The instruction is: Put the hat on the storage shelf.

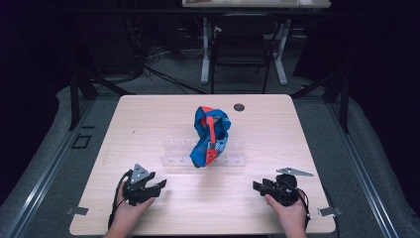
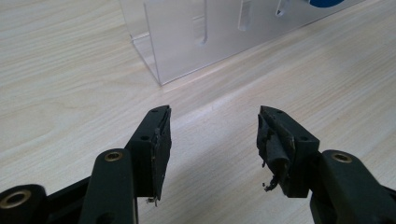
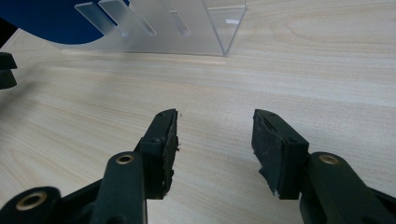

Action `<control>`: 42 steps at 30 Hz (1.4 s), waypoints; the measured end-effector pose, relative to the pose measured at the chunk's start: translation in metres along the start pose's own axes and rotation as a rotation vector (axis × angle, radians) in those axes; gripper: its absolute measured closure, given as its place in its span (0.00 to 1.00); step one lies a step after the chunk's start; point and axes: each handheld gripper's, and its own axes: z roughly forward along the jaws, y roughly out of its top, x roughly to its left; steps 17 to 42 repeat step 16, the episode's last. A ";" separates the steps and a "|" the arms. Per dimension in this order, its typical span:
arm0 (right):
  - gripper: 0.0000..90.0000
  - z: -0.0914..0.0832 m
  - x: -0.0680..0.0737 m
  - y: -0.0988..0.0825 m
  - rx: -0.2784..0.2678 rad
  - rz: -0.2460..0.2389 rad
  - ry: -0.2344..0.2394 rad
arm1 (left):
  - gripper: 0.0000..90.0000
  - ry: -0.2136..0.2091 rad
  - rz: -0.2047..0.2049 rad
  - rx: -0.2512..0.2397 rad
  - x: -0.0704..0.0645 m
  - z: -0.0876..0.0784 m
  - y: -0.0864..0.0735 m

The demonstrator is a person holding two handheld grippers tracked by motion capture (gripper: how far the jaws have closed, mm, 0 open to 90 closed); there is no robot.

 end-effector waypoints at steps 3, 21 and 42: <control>0.56 0.000 0.000 0.000 -0.007 0.008 0.000 | 0.50 -0.008 0.006 0.001 -0.002 0.000 0.001; 0.56 0.002 -0.001 0.001 0.011 0.002 0.010 | 0.51 -0.044 0.053 -0.042 -0.030 0.011 0.026; 0.56 0.002 -0.001 0.001 0.011 0.002 0.010 | 0.51 -0.044 0.053 -0.042 -0.030 0.011 0.026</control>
